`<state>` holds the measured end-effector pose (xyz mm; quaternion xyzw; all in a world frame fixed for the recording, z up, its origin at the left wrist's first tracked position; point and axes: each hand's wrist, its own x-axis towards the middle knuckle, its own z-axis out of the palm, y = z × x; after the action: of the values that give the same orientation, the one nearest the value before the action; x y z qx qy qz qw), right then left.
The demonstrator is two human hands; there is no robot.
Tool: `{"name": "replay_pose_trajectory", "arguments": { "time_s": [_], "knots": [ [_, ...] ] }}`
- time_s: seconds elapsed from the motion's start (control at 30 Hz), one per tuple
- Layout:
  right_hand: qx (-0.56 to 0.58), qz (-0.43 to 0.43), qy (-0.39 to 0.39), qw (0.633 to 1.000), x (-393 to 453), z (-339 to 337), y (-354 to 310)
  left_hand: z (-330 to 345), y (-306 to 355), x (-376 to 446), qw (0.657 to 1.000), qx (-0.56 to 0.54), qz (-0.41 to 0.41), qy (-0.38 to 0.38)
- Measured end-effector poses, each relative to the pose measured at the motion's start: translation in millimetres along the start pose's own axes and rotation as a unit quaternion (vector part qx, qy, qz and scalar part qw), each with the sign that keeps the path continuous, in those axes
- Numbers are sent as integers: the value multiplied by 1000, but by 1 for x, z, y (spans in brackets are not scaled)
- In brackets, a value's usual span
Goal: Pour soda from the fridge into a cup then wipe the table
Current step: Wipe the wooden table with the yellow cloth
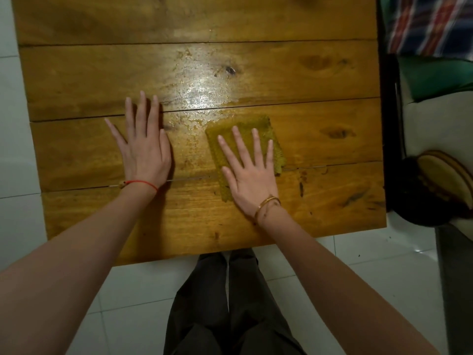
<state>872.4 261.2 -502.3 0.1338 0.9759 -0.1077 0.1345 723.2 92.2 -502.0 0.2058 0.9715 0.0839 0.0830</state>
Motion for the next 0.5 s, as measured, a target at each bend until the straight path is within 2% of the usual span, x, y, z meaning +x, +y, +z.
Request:
{"name": "replay_pose_trajectory", "arguments": {
  "time_s": [0.13, 0.27, 0.33, 0.5],
  "knots": [
    [13, 94, 24, 995, 40, -13, 28, 2, -3, 19, 1000, 7, -11, -2],
    [38, 190, 61, 979, 106, -29, 15, 8, -4, 21, 1000, 12, -20, -3],
    [33, 176, 61, 982, 127, -30, -7, 7, -4, 21, 1000, 7, -22, -4],
    [7, 33, 27, 999, 110, -23, -48, 3, -5, 21, 1000, -6, -27, -11]
  ]
}}
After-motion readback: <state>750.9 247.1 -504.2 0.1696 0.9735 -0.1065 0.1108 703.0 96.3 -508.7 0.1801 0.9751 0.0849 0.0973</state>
